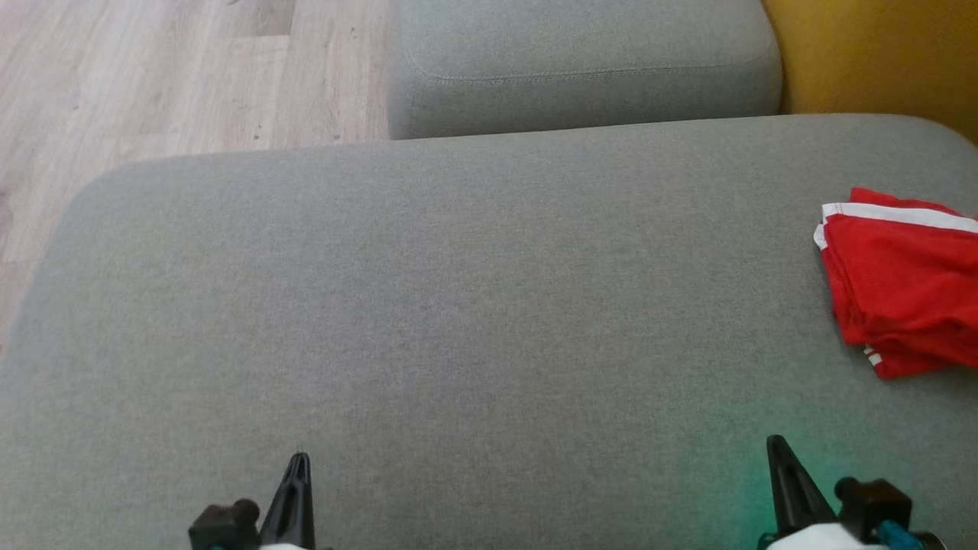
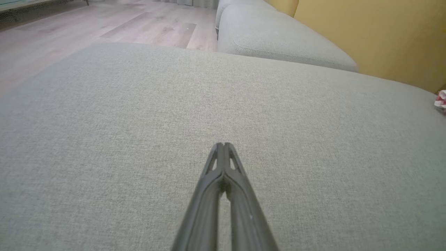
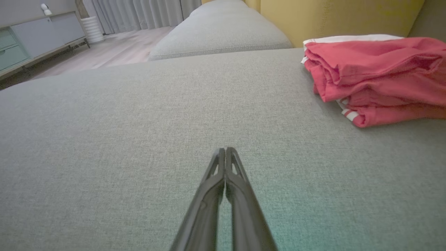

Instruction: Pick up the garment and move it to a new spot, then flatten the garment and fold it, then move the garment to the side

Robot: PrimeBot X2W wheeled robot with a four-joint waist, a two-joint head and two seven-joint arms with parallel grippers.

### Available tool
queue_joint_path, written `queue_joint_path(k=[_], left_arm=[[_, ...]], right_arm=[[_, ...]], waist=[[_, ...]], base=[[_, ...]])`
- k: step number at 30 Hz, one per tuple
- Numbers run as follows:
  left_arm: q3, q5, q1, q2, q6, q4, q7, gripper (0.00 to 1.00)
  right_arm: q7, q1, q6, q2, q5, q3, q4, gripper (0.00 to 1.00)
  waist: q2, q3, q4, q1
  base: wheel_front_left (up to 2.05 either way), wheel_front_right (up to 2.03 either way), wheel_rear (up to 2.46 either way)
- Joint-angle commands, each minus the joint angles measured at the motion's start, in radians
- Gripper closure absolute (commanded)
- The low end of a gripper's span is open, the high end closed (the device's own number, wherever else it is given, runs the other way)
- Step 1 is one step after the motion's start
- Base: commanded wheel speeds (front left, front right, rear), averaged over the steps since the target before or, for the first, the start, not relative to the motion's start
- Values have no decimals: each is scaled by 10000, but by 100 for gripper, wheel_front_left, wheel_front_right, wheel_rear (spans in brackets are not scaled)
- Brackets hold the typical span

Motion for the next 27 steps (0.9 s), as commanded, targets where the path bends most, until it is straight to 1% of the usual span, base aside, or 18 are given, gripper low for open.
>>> queue_joint_path(k=[1,27], left_arm=[[89,-369,-374,39,-83,-319,31,100],[547,-3382,-969,180,-555,-169,599,100]], right_arm=[[106,-382,3,-9,412,-77,-348,100],[790,-753,17,-20,3581,-246,-695,100]], waist=[[0,8,-1,0],[0,76,-39,0]], base=[[0,0,0],[0,0,0]])
